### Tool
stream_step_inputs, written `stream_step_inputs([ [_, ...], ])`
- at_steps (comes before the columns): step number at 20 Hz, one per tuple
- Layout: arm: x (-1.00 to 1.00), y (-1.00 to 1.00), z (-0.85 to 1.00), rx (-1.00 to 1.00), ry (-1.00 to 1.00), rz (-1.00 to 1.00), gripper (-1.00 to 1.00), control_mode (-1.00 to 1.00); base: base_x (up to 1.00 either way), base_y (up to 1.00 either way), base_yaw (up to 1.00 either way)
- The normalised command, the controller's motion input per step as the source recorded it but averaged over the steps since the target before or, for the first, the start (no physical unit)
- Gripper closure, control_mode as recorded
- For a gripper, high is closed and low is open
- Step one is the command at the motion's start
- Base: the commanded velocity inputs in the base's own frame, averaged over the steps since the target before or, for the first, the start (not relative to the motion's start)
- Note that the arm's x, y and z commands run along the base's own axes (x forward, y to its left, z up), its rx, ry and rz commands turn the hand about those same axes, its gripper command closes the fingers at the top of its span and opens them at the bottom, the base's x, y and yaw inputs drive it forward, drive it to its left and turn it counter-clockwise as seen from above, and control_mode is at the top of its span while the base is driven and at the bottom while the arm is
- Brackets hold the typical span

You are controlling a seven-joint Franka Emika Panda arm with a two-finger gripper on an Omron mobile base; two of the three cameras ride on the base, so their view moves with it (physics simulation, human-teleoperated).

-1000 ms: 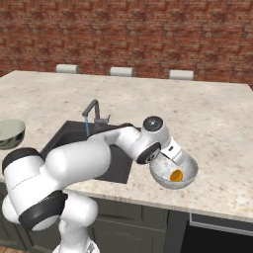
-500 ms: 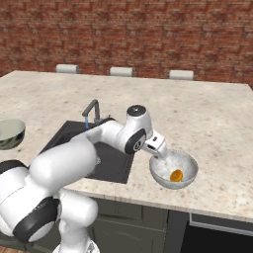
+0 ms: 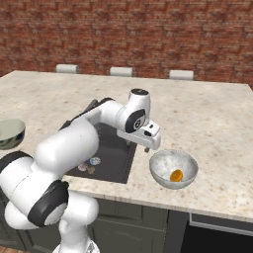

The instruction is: Pick the garlics from the sink and place them in one bowl. Place the orange in the other bowl. Then turn off the sink faucet.

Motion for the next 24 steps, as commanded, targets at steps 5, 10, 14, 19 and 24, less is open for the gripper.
stream_step_inputs([
  [5,0.0,0.84,-0.05,0.0,0.1,0.0,-1.0,-1.0,0.0,0.0,0.0],
  [10,0.0,0.89,-0.21,0.0,0.0,0.0,-1.0,-1.0,0.0,0.0,0.0],
  [14,-0.05,0.85,-0.25,0.0,-0.09,0.0,-1.0,-1.0,0.0,0.0,0.0],
  [19,-0.03,0.83,-0.16,-0.02,-0.08,0.0,-1.0,-1.0,0.0,0.0,0.0],
  [24,0.0,0.77,-0.2,-0.06,-0.02,0.0,-1.0,-1.0,0.0,0.0,0.0],
])
